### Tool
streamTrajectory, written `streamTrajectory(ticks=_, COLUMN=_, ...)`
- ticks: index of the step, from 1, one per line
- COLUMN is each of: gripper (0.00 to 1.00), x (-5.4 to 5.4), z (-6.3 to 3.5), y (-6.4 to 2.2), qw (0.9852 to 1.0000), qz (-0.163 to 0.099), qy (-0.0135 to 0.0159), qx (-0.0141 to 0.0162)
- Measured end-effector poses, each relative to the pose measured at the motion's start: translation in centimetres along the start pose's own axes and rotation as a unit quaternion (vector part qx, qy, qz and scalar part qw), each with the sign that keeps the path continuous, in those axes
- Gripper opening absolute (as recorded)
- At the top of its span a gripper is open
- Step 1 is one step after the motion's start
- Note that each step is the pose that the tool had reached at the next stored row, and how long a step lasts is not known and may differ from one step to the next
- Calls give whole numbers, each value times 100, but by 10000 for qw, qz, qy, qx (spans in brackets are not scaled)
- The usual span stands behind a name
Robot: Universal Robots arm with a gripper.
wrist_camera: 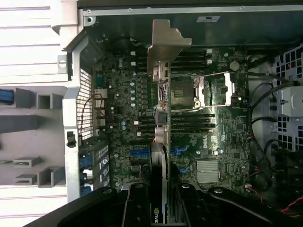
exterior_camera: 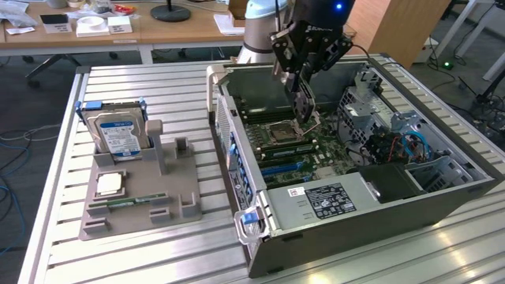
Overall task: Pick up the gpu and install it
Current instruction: 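Pick up the gpu and move the gpu toward the slot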
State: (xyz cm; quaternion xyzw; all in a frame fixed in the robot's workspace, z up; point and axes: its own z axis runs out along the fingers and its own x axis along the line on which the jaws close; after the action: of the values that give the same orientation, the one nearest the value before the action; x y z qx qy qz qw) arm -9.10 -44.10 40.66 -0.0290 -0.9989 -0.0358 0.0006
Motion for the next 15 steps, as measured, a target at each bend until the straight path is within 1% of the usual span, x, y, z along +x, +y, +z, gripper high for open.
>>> streamTrajectory(ticks=15, gripper=26, x=-507, z=0, y=31, qw=10000, qz=-1, qy=2, qx=-27)
